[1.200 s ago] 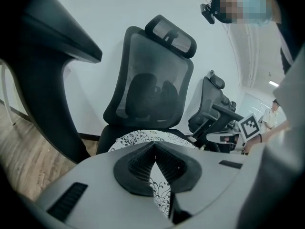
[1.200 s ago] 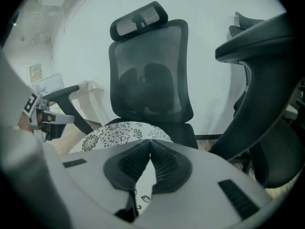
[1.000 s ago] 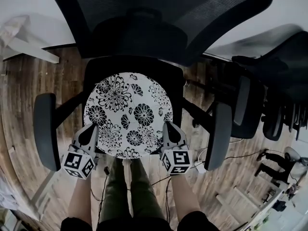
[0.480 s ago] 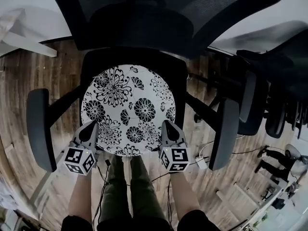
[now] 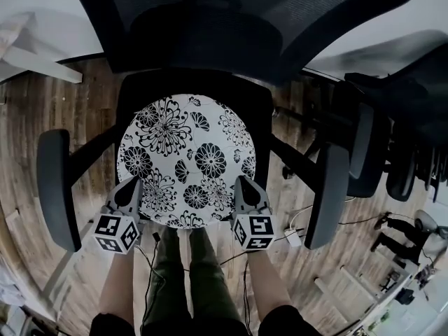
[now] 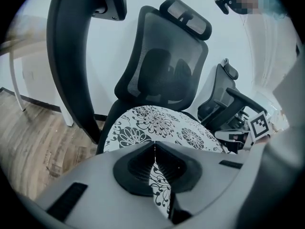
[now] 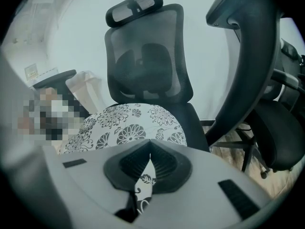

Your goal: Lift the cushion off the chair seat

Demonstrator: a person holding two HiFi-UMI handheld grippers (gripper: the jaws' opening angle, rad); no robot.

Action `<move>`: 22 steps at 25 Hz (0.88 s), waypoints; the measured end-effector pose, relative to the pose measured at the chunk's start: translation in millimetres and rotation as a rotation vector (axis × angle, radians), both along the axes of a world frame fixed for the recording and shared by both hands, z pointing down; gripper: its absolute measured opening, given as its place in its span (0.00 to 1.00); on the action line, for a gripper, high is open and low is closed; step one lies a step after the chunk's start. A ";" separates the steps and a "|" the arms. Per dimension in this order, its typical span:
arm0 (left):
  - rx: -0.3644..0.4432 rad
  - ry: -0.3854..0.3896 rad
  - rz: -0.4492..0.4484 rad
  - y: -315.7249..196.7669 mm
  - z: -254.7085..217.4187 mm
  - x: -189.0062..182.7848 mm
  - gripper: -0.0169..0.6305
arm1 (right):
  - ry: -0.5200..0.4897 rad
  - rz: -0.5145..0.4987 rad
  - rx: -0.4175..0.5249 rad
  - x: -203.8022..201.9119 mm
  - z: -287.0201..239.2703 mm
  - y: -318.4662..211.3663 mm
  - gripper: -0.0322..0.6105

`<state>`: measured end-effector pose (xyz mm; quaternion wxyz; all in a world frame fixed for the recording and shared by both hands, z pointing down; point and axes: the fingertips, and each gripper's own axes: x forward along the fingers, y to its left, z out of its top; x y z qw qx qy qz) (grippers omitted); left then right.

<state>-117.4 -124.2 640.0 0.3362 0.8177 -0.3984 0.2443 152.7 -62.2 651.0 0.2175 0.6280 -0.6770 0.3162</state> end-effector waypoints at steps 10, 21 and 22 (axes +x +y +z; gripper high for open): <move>-0.040 -0.024 -0.013 1.1 14.7 -8.2 0.05 | -0.015 -0.022 -0.064 -6.0 20.2 5.3 0.08; -0.079 -0.147 -0.106 -4.1 30.5 -29.7 0.60 | 0.100 0.094 -0.094 23.0 24.8 11.7 0.47; -0.087 -0.147 -0.115 -4.5 32.8 -31.7 0.61 | 0.096 0.108 -0.106 26.9 27.5 13.5 0.48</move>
